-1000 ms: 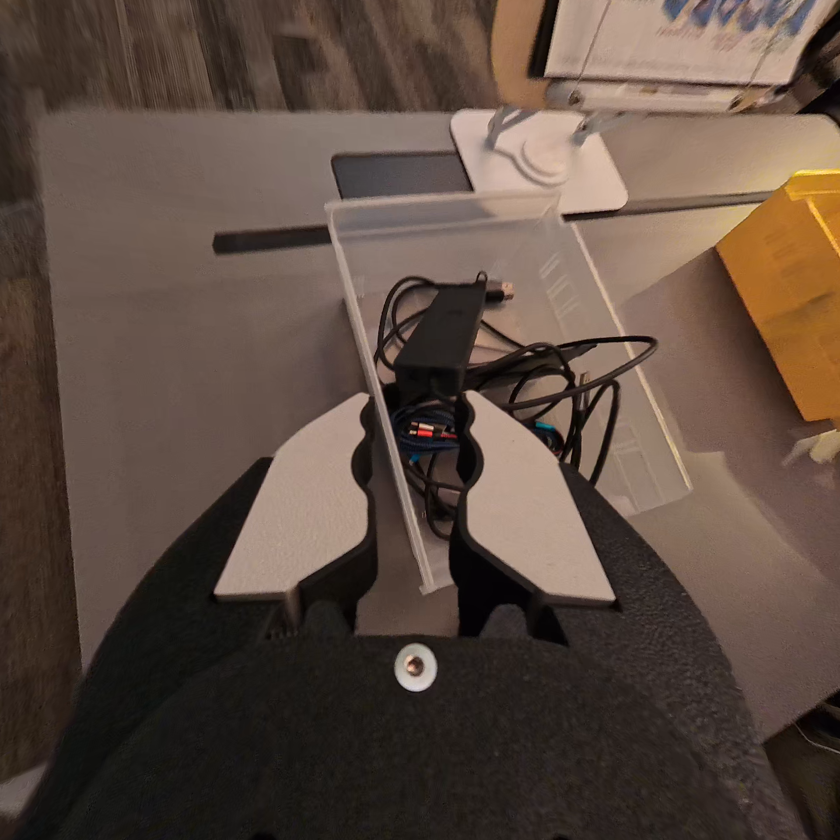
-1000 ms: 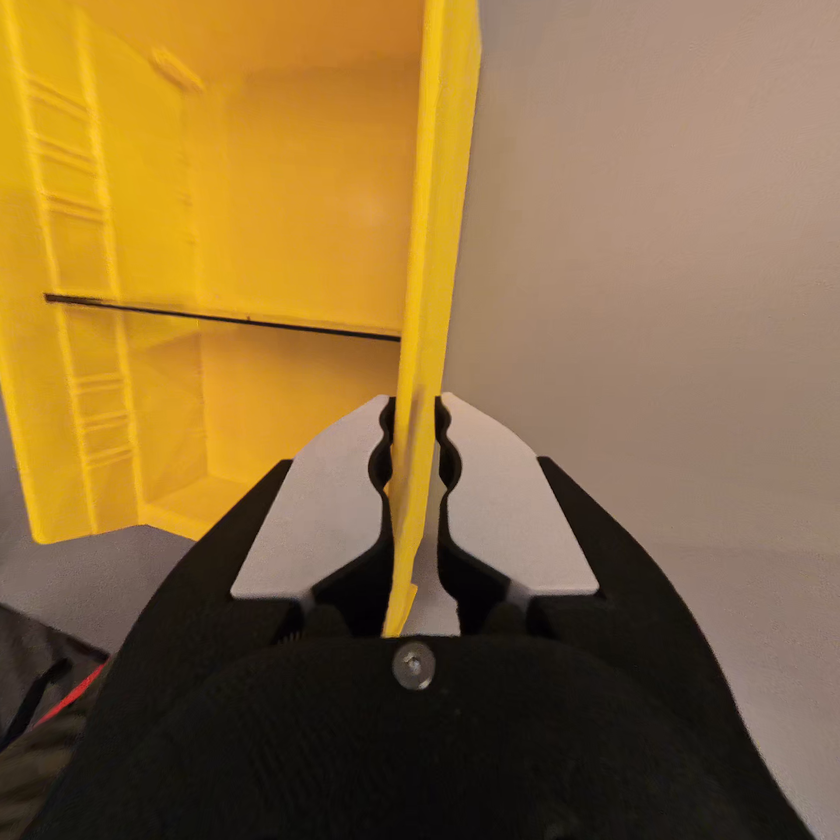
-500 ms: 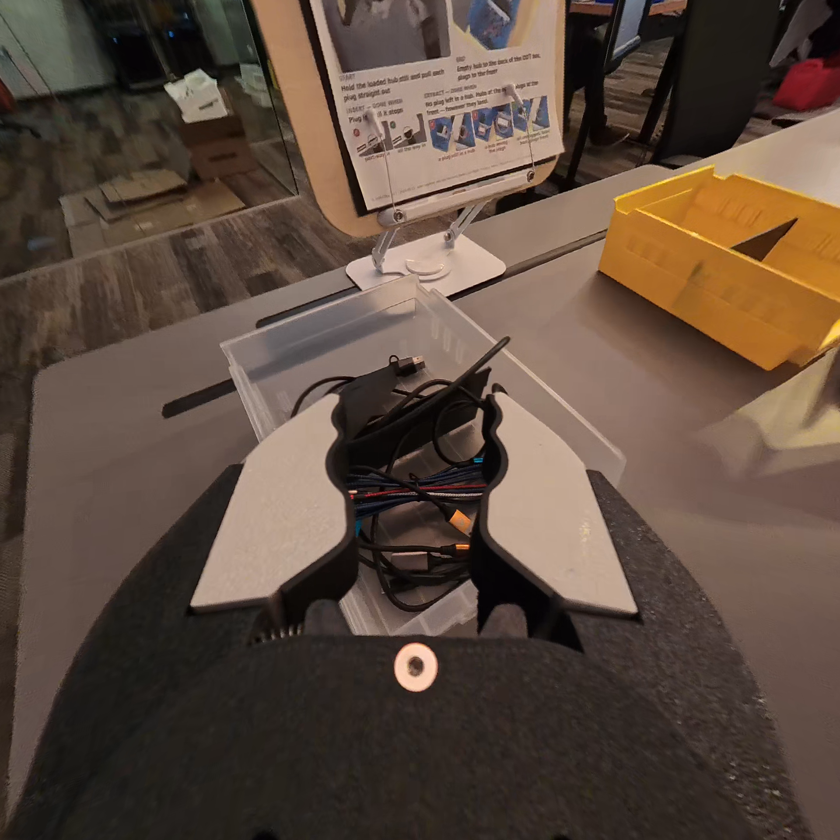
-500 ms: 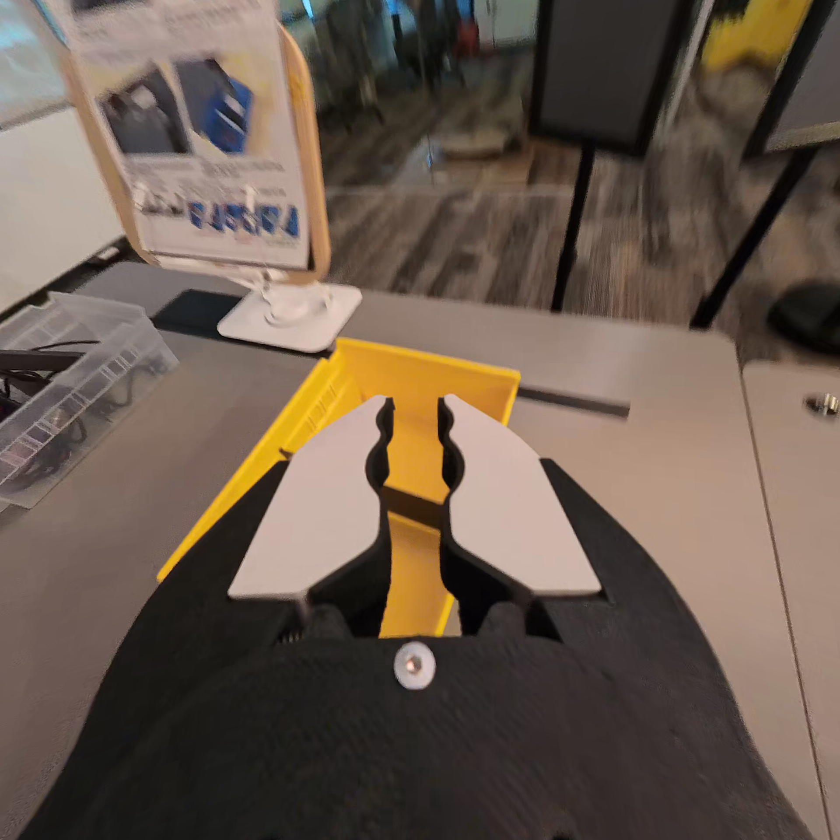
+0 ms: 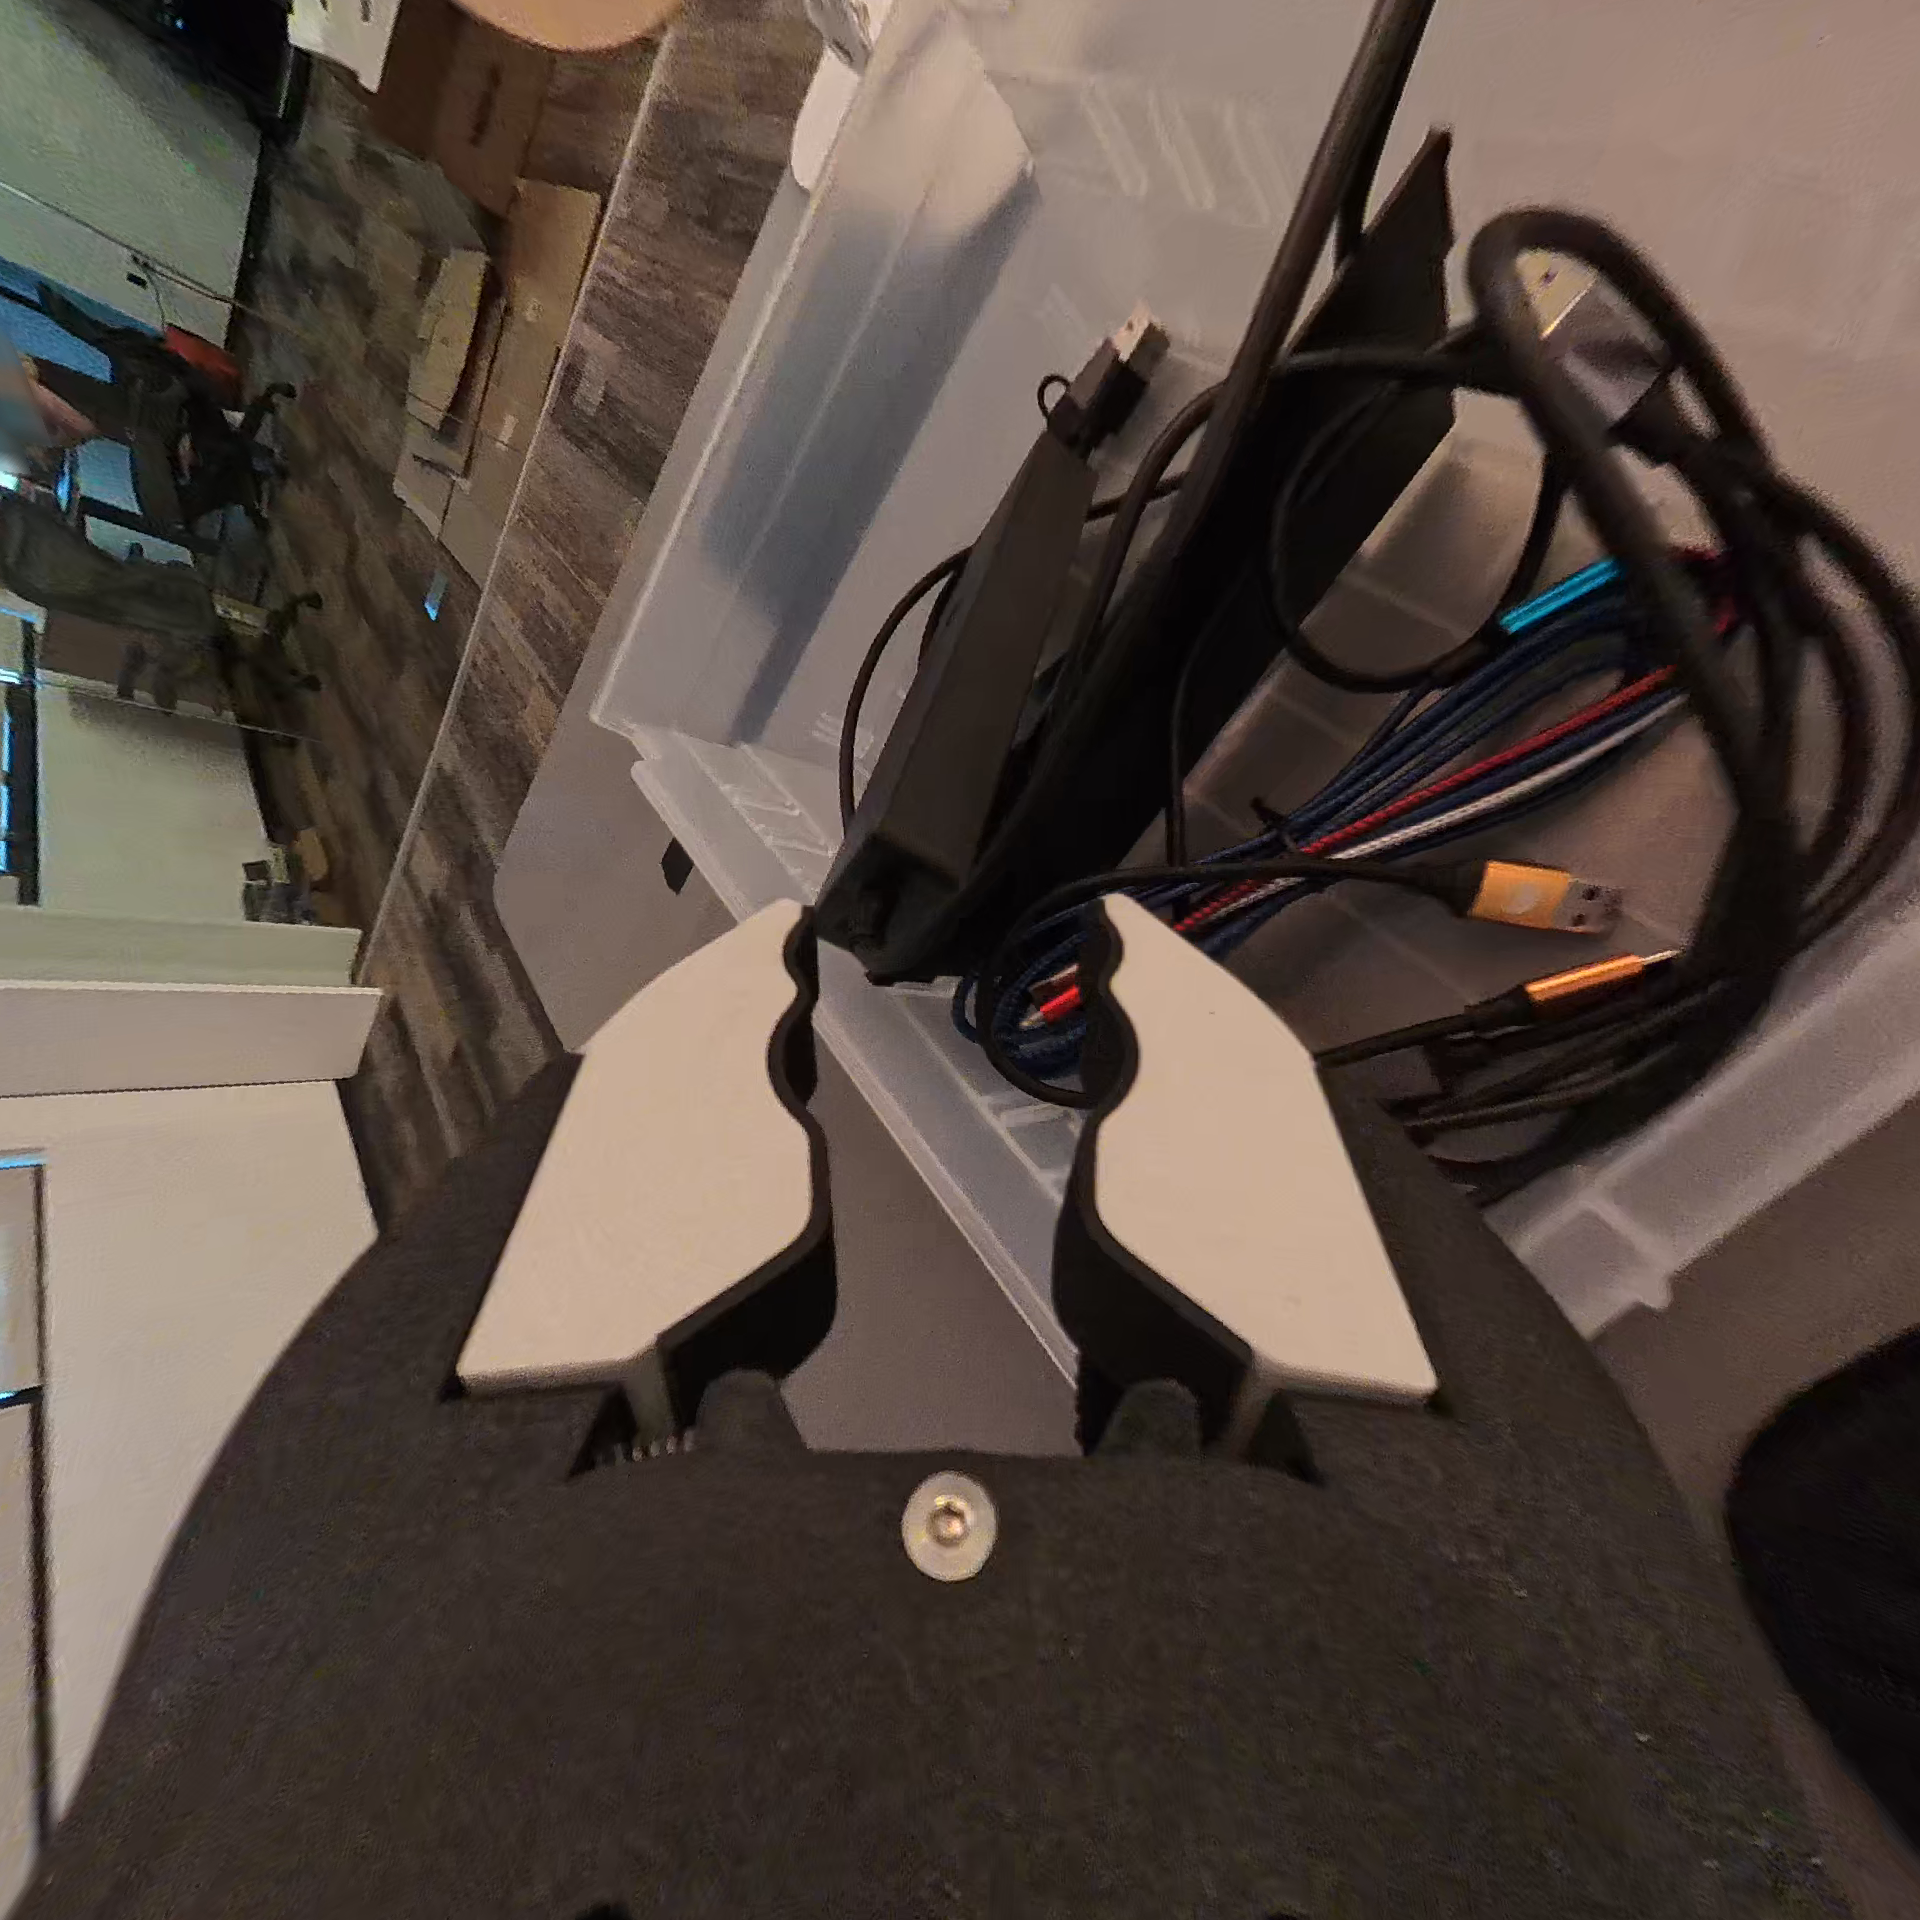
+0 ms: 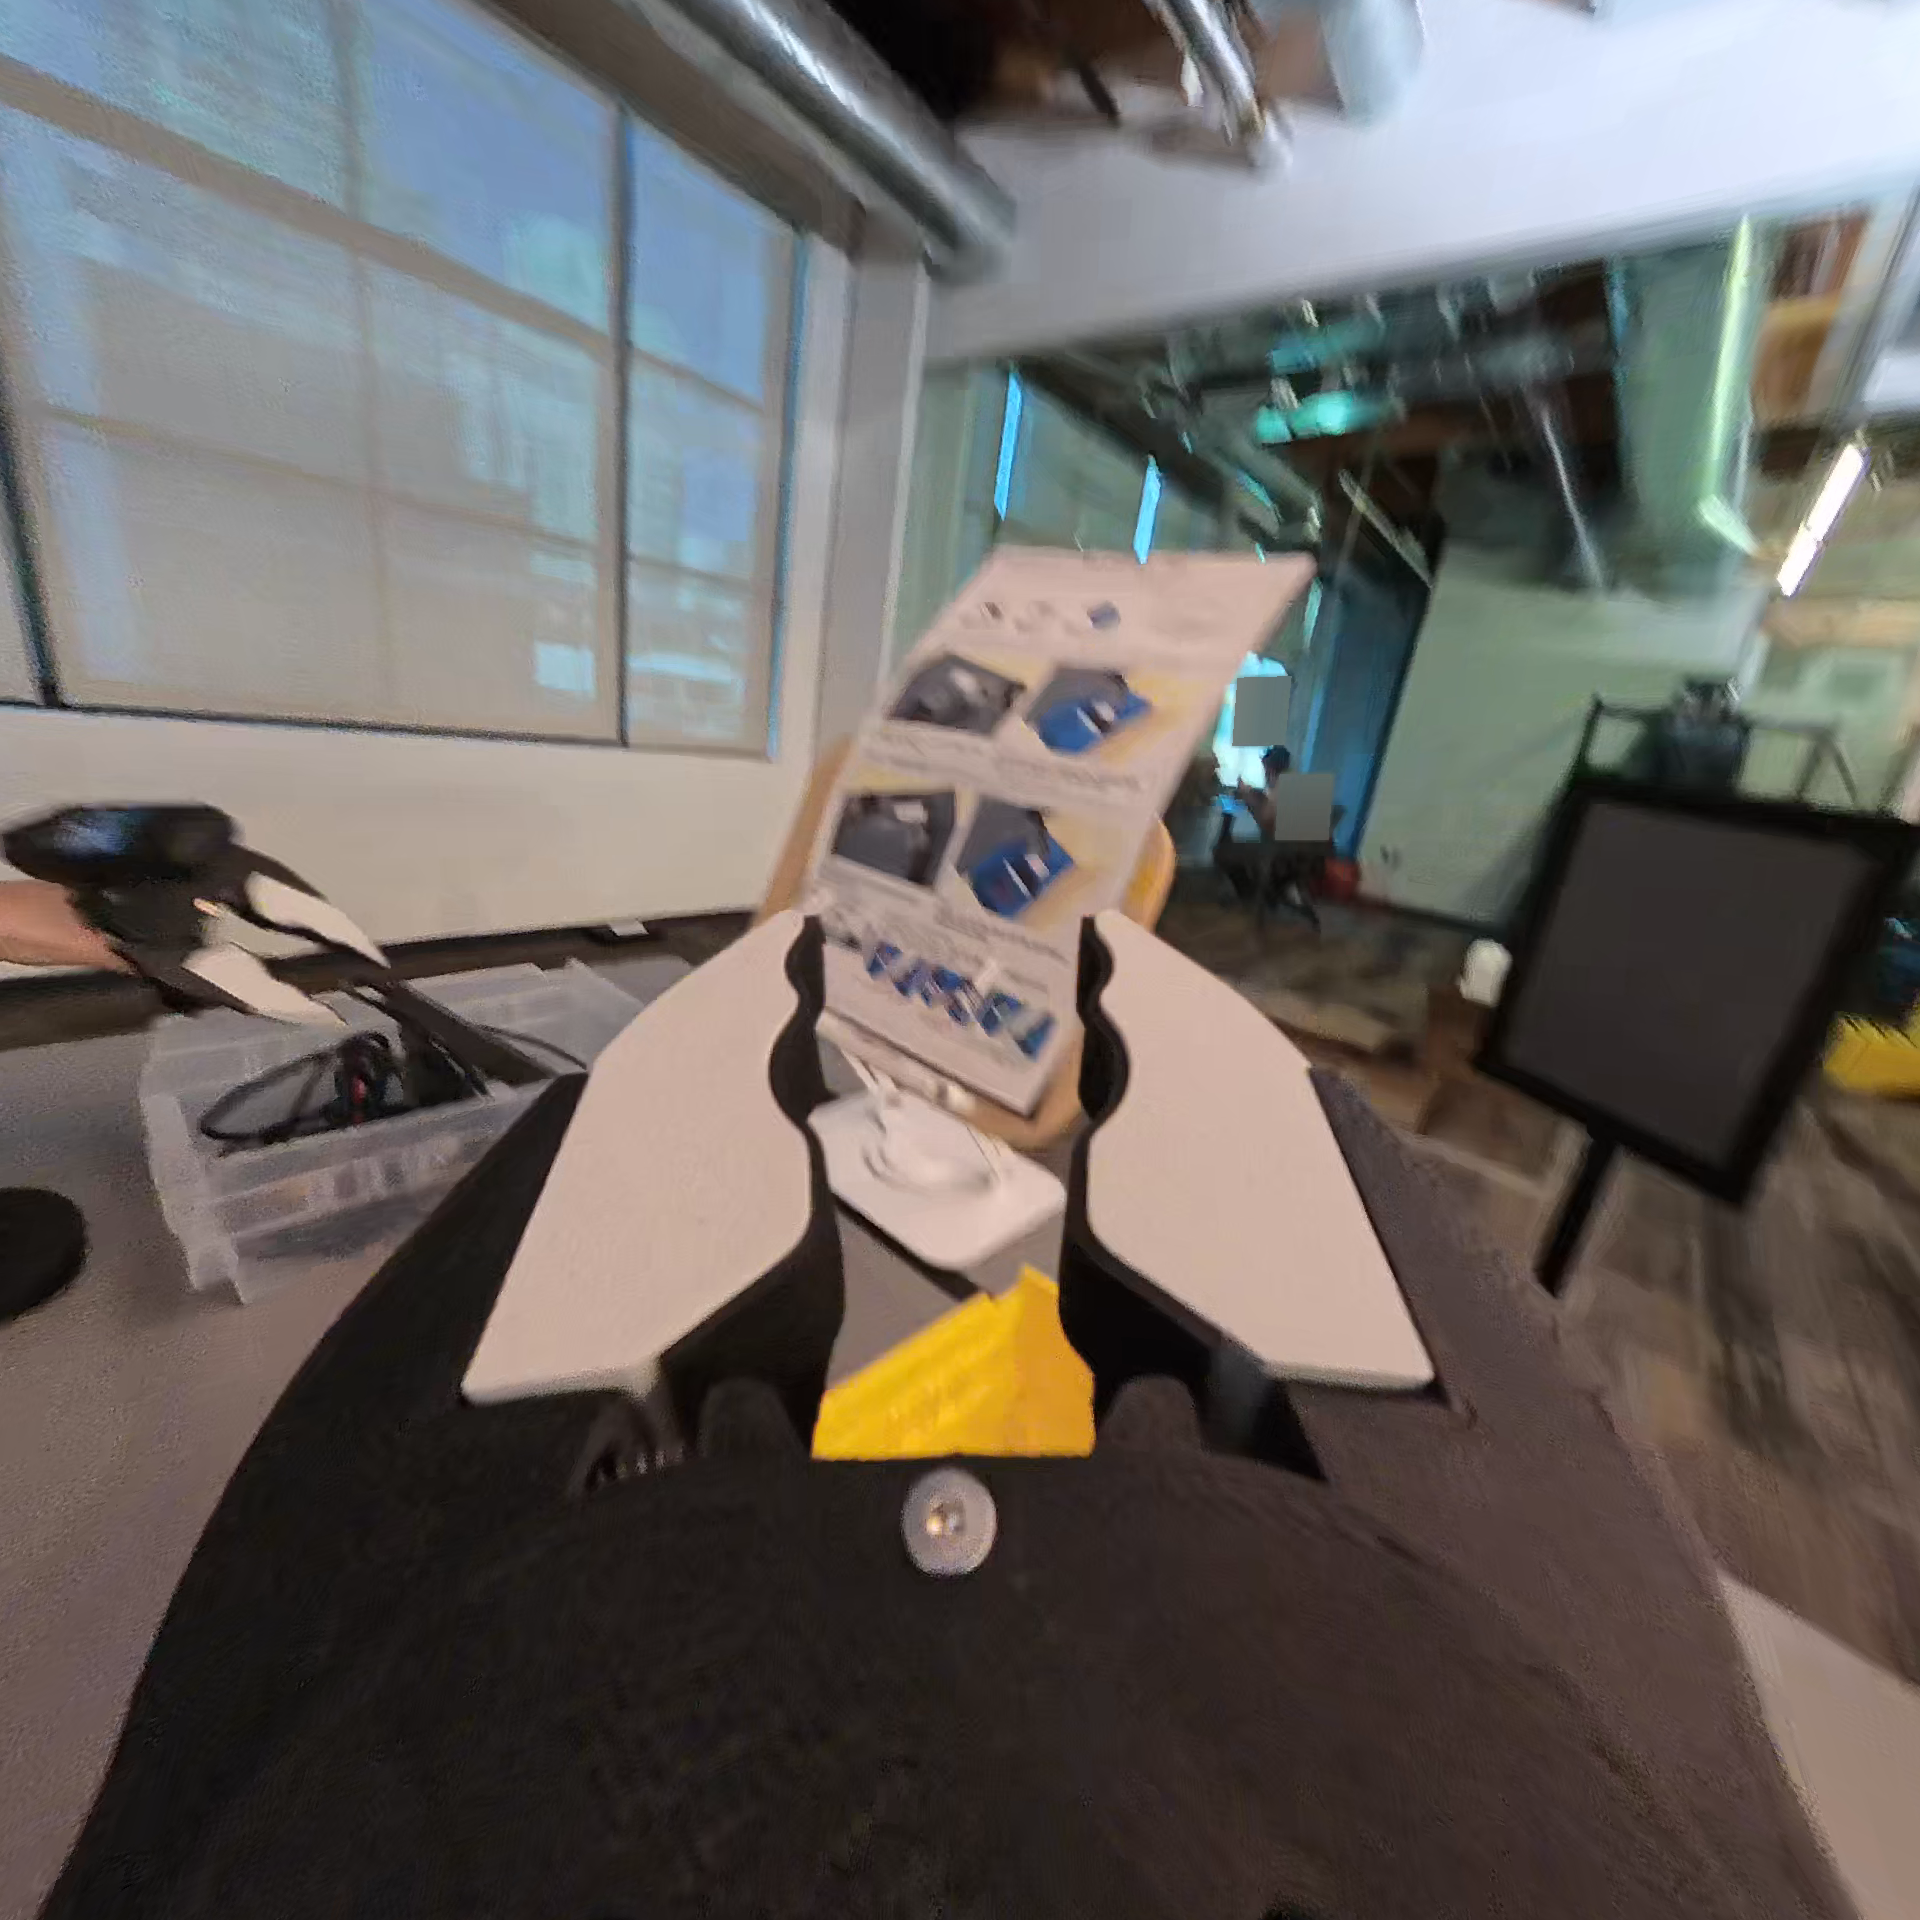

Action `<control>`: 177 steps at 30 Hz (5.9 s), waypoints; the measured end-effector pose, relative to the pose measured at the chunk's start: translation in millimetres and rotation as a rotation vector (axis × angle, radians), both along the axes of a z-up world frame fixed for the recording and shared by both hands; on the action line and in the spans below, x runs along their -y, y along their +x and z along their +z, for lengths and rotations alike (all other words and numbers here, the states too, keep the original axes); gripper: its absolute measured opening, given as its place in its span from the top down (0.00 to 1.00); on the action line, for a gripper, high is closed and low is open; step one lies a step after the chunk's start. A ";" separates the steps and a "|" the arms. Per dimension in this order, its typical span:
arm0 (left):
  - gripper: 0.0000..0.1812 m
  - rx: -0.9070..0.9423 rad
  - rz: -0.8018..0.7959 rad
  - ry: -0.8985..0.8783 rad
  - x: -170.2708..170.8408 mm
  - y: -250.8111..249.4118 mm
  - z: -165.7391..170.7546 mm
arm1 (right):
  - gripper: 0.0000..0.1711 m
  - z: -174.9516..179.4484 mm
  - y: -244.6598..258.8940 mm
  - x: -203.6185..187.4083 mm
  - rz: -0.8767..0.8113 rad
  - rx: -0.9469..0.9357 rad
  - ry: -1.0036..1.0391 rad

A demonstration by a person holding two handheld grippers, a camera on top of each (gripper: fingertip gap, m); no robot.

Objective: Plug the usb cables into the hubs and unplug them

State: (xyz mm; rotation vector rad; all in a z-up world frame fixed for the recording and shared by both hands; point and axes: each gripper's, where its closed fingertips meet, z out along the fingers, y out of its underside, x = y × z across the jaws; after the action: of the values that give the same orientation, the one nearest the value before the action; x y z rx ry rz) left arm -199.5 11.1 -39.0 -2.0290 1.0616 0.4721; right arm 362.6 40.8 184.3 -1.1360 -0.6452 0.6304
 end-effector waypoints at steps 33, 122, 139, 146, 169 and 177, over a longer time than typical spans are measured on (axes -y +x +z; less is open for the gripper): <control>0.86 -0.228 0.035 -0.124 -45.0 -10.4 43.9 | 0.78 -23.3 -67.2 4.2 0.026 0.275 0.118; 0.86 -0.552 -0.180 0.419 92.0 226.0 445.2 | 0.98 -92.4 -453.0 -20.9 0.420 -0.115 -0.147; 0.86 -0.450 -0.012 0.469 105.7 146.1 471.8 | 1.00 46.9 -406.4 -24.0 0.456 -0.105 -0.064; 0.86 -0.403 0.031 0.488 114.7 125.2 482.5 | 0.87 -30.4 -421.5 -27.7 0.458 0.213 -0.174; 0.86 -0.443 0.044 0.480 128.9 131.0 488.6 | 0.98 -52.9 -490.7 26.6 0.725 0.060 -0.252; 0.86 -0.378 0.089 0.527 138.1 113.9 507.7 | 0.98 123.7 -421.1 6.4 0.582 -0.003 -0.123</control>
State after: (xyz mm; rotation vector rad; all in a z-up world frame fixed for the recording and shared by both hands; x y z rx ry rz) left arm -85.6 -127.0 468.7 -1.5513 0.9349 1.0910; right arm -58.5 34.4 308.0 -1.0593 -0.9557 1.1787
